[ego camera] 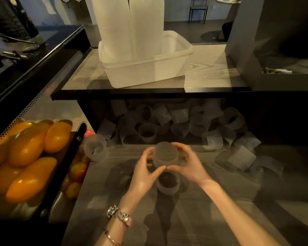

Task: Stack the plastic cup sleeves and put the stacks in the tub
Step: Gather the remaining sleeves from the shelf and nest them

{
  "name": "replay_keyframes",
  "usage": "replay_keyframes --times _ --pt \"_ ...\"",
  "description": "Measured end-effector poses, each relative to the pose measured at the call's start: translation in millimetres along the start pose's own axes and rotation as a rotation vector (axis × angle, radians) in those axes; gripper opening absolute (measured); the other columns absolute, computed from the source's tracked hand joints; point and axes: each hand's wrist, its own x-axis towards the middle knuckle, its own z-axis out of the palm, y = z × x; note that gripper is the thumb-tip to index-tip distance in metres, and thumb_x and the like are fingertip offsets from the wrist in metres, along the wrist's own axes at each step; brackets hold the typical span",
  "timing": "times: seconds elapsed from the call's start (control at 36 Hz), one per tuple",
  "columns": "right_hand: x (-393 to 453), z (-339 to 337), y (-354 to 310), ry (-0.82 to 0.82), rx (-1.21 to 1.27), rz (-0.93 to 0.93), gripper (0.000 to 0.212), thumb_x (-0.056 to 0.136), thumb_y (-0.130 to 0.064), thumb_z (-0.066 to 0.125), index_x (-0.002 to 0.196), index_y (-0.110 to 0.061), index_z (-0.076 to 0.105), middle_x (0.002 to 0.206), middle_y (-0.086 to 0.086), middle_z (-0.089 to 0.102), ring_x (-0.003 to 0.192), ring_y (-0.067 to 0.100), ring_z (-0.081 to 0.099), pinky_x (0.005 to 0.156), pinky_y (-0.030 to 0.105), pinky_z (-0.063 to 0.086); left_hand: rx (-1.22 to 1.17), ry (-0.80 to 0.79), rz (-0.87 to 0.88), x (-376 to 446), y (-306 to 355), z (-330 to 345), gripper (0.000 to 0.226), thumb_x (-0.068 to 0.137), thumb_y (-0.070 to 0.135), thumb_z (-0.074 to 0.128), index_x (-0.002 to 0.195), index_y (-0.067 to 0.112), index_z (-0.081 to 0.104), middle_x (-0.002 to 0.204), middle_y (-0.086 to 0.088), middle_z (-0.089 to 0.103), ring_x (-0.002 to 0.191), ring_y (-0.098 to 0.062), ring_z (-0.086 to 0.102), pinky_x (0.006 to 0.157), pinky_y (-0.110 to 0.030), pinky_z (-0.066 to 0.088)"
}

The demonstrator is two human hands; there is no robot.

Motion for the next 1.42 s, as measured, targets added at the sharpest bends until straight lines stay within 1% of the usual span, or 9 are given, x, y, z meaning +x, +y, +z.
replay_keyframes --times 0.11,0.25,0.53,0.72,1.03,1.14,1.22,1.31,1.42 --pt "-20.3 -0.5 8.4 -0.037 0.015 0.042 0.074 0.059 -0.008 0.085 0.123 -0.019 0.051 0.124 -0.001 0.053 0.117 0.009 0.051 0.1 0.022 0.041 0.053 -0.066 -0.045 -19.3 -11.6 7.0 0.07 0.074 0.027 0.077 0.13 0.043 0.038 0.128 0.016 0.05 0.115 0.001 0.049 0.094 -0.025 0.046" --pt "-35.3 4.4 23.9 -0.051 0.106 0.126 0.073 0.057 -0.002 0.086 0.113 -0.031 0.049 0.117 -0.01 0.059 0.111 0.001 0.055 0.091 0.012 0.043 -0.01 -0.097 -0.057 -33.9 -15.2 12.6 0.068 0.073 0.015 0.078 0.125 0.038 0.041 0.127 0.018 0.05 0.115 0.009 0.048 0.091 -0.008 0.04" --pt "-52.3 23.2 52.2 -0.048 0.005 0.168 0.075 0.055 -0.008 0.087 0.111 -0.034 0.045 0.114 -0.009 0.06 0.111 0.01 0.057 0.098 0.032 0.046 -0.017 -0.159 -0.184 -46.6 -50.0 26.0 0.062 0.069 0.009 0.079 0.114 0.031 0.044 0.122 0.004 0.056 0.117 -0.01 0.053 0.101 -0.034 0.044" --pt "-53.7 25.8 55.7 -0.045 0.007 0.173 0.074 0.057 -0.006 0.086 0.111 -0.035 0.044 0.116 -0.007 0.059 0.113 0.01 0.056 0.1 0.036 0.045 -0.003 -0.146 -0.219 -47.2 -62.3 31.3 0.062 0.07 0.011 0.079 0.114 0.035 0.043 0.121 0.008 0.056 0.115 -0.007 0.053 0.098 -0.031 0.046" --pt "-51.4 24.6 57.9 -0.09 -0.029 0.171 0.073 0.059 -0.011 0.085 0.109 -0.041 0.042 0.114 -0.02 0.054 0.11 -0.006 0.051 0.087 0.007 0.041 -0.019 -0.17 -0.197 -47.5 -64.4 30.8 0.063 0.07 0.014 0.079 0.116 0.035 0.042 0.123 0.01 0.054 0.117 -0.002 0.05 0.099 -0.025 0.044" --pt "-45.7 18.8 55.2 -0.141 -0.023 0.23 0.074 0.056 -0.016 0.087 0.106 -0.046 0.043 0.114 -0.019 0.055 0.109 -0.001 0.052 0.085 0.013 0.046 0.005 -0.189 -0.211 -45.4 -62.5 25.8 0.068 0.067 0.022 0.08 0.118 0.038 0.038 0.126 0.012 0.048 0.121 -0.001 0.045 0.098 -0.018 0.04" --pt "-34.3 14.3 52.2 -0.171 0.06 0.277 0.079 0.056 -0.013 0.088 0.118 -0.033 0.044 0.128 -0.007 0.052 0.12 0.008 0.049 0.102 0.029 0.043 -0.028 -0.171 -0.234 -39.9 -59.9 19.4 0.079 0.062 0.025 0.084 0.124 0.031 0.038 0.128 0.013 0.046 0.12 -0.001 0.044 0.099 -0.016 0.039" --pt "-17.9 10.1 46.4 -0.115 0.185 0.305 0.064 0.069 -0.004 0.078 0.121 -0.019 0.045 0.133 0.003 0.049 0.124 0.013 0.046 0.103 0.026 0.039 -0.092 -0.062 -0.285 -26.6 -53.0 11.8 0.07 0.069 0.024 0.081 0.126 0.024 0.042 0.126 0.008 0.048 0.12 -0.005 0.045 0.105 -0.027 0.037" --pt "9.2 7.8 38.4 -0.085 0.197 0.29 0.05 0.08 -0.011 0.07 0.124 -0.018 0.046 0.129 0.0 0.049 0.125 0.014 0.046 0.098 0.018 0.038 -0.214 0.032 -0.354 1.5 -44.8 -1.7 0.049 0.084 0.034 0.062 0.128 0.023 0.044 0.133 0.0 0.051 0.117 -0.004 0.048 0.096 -0.018 0.037"
